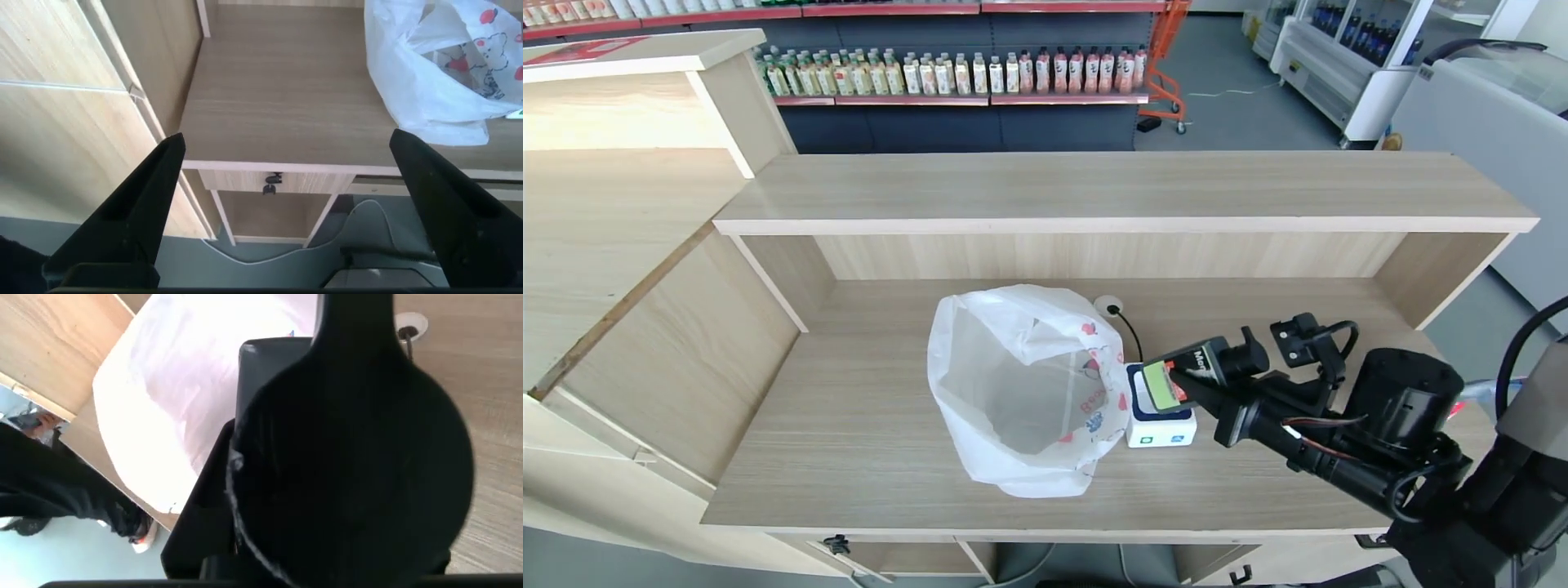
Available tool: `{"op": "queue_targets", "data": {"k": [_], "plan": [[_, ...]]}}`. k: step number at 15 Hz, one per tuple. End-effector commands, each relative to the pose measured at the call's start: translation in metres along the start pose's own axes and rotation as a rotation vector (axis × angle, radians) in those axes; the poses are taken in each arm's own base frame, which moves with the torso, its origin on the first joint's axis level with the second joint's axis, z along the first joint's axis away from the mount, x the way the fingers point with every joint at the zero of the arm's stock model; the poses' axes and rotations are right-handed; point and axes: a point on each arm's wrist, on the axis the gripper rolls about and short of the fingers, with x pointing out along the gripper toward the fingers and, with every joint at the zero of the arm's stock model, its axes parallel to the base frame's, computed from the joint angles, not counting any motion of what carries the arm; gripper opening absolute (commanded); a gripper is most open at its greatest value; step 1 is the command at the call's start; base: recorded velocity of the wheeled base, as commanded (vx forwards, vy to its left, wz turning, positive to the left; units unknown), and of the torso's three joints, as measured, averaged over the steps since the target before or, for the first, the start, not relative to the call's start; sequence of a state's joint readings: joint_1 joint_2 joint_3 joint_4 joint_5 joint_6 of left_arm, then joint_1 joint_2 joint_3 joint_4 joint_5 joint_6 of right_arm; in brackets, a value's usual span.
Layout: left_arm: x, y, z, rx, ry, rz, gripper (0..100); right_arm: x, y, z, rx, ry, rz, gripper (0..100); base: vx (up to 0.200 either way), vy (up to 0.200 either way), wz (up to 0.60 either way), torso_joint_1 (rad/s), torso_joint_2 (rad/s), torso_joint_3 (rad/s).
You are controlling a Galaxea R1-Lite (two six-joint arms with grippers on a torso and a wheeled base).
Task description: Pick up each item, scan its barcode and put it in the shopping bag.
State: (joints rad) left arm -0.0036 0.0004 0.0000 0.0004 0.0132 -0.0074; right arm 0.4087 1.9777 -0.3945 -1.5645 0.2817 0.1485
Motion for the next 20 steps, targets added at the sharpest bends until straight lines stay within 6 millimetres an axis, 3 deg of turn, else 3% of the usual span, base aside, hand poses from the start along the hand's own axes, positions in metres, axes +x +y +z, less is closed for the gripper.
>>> {"op": "queue_targets", "data": {"k": [1,9,20], "plan": [[0.000,0.000,0.000,0.000,-0.001,0.001,100,0.014,0.002,-0.001,-0.004,-0.012,0.023,0,0.000,0.000,0.00,0.000,0.00,0.000],[0.000,0.000,0.000,0.000,-0.001,0.001,100,0.050,0.000,-0.039,0.014,0.058,0.048,0,0.000,0.000,0.00,0.000,0.00,0.000],[0.000,0.000,0.000,0.000,-0.001,0.001,100,0.106,-0.010,-0.074,-0.052,0.126,0.065,0,0.000,0.000,0.00,0.000,0.00,0.000]]}}
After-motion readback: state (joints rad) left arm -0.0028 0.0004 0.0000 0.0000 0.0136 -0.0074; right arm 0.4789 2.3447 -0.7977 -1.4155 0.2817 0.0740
